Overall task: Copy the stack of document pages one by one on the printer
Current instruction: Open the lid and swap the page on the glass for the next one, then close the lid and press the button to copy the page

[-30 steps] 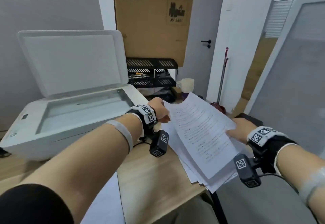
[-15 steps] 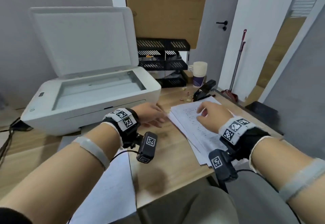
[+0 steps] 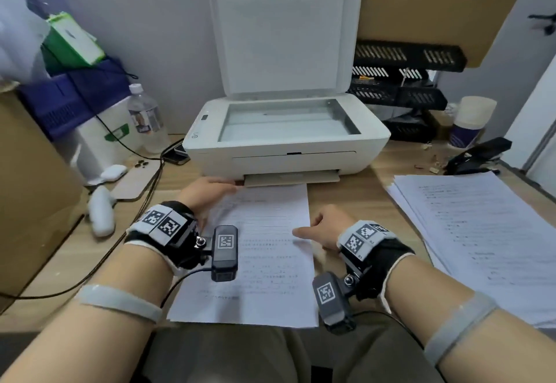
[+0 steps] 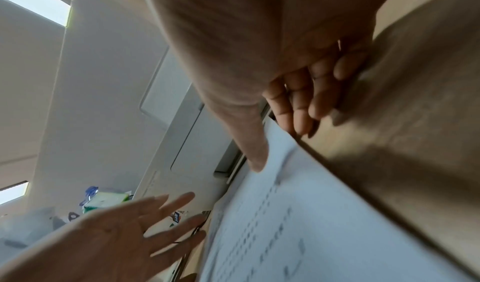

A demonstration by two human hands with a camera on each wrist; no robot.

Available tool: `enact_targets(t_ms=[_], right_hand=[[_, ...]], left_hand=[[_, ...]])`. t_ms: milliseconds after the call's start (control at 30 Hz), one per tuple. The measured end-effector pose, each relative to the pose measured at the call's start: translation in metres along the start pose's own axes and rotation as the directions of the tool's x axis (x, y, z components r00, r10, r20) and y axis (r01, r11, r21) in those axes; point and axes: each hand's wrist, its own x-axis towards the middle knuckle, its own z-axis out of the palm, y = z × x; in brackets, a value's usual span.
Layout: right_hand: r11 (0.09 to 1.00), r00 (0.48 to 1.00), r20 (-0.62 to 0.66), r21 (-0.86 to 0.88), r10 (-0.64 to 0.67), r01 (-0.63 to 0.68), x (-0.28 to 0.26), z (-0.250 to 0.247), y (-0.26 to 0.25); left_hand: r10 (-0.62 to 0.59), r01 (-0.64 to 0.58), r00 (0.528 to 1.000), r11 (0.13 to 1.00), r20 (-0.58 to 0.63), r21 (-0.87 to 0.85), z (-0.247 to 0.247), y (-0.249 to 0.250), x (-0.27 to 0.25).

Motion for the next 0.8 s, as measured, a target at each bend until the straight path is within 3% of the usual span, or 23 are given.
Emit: enact_targets(t_ms=[133,333,500,700,800], right_hand=[[0.995,0.997,-0.076,0.095,-0.006,0.013,0.003,0.011,0.002],[0.987,0.992,-0.121,0.151,-0.027,0.045,0.003,0.010,0.009],[0.995,0.993,-0.111,0.088,-0.036,0.046,0.002,0.005,0.011],[0.981,0.996,-0.084,0.188,-0.037,0.052,0.002,0.003,0.014],[0.985,0.991,-0.119,0.158,-0.054,0.072,0.002,0.002,0.020]], left_hand=[[-0.067,0.058,0.997,0.970,-0.026,-0.238,-0.001,-0.017,-0.006],[-0.083,0.070,0.996,0.941,-0.026,-0.332,0.004,-0.033,-0.005],[-0.079,0.066,0.996,0.949,-0.029,-0.309,0.004,-0.037,-0.005],[-0.080,0.061,0.996,0.950,-0.049,-0.307,0.003,-0.038,-0.002],[-0.085,0.060,0.994,0.948,-0.067,-0.314,0.001,-0.036,-0.005]])
